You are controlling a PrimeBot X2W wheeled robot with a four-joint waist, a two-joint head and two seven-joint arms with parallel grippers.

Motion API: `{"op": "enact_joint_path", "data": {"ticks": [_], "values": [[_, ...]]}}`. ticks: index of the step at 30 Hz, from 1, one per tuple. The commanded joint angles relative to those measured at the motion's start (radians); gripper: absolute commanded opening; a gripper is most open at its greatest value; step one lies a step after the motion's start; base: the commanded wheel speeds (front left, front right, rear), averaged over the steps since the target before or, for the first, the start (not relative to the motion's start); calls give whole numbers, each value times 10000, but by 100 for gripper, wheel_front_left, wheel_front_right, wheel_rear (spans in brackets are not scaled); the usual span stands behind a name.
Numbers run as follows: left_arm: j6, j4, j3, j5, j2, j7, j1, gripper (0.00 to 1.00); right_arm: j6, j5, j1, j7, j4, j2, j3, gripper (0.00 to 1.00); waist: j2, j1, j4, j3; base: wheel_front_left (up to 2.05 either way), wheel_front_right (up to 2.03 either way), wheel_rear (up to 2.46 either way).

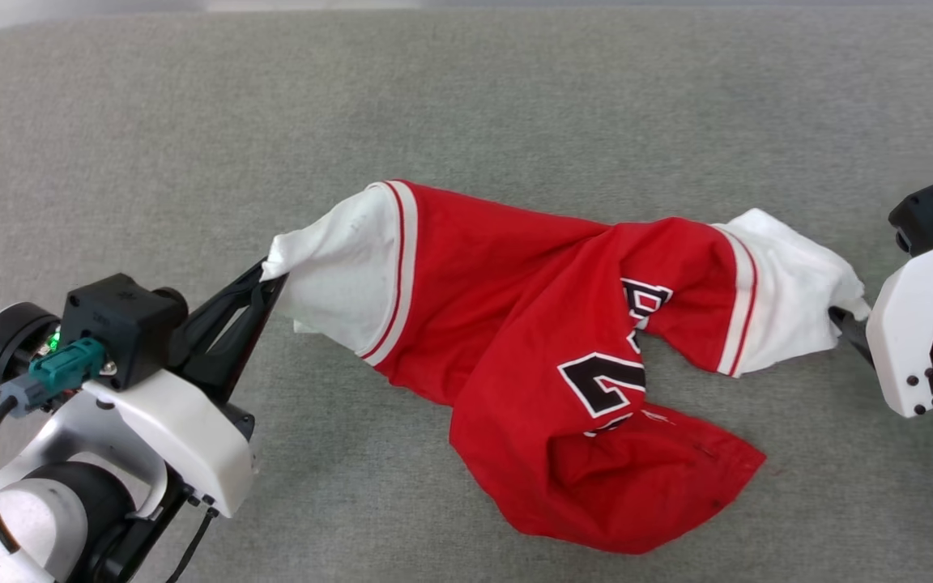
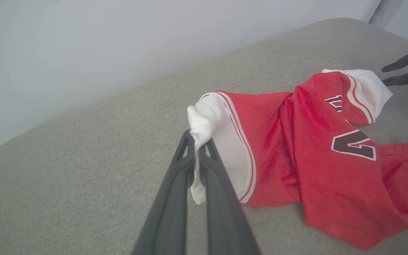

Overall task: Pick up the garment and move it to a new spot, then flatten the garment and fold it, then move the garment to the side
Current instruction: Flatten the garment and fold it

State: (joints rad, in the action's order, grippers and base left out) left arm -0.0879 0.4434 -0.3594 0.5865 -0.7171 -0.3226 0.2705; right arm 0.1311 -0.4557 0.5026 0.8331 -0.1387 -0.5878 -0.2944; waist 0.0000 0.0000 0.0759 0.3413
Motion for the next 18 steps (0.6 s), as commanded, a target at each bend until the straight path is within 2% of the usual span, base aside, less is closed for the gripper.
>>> {"op": "enact_joint_path", "data": {"ticks": [1, 12, 14, 15, 18], "values": [[27, 72, -53, -118, 29, -28, 177, 0, -7, 45, 198, -92, -356, 43, -143, 100, 0, 0, 242, 244, 0, 0, 0], [1, 20, -346, -485, 104, -42, 519, 0, -4, -384, -239, -34, -1983, -141, -1483, 100, 0, 0, 601, 587, 0, 0, 0], [-20, 3, -353, -490, 121, -35, 524, 0, -4, -537, -407, 61, -2264, -157, -1620, 20, 0, 0, 596, 598, 0, 0, 0], [-30, -21, -361, -500, 120, -30, 529, 0, -4, -581, -446, 4, -2323, -189, -1682, 0, 0, 0, 595, 605, 0, 0, 0], [-64, -134, -321, -452, 143, 22, 518, 0, -5, -684, -443, -312, -2325, -471, -1758, 0, 0, 0, 547, 463, 0, 0, 0]]}}
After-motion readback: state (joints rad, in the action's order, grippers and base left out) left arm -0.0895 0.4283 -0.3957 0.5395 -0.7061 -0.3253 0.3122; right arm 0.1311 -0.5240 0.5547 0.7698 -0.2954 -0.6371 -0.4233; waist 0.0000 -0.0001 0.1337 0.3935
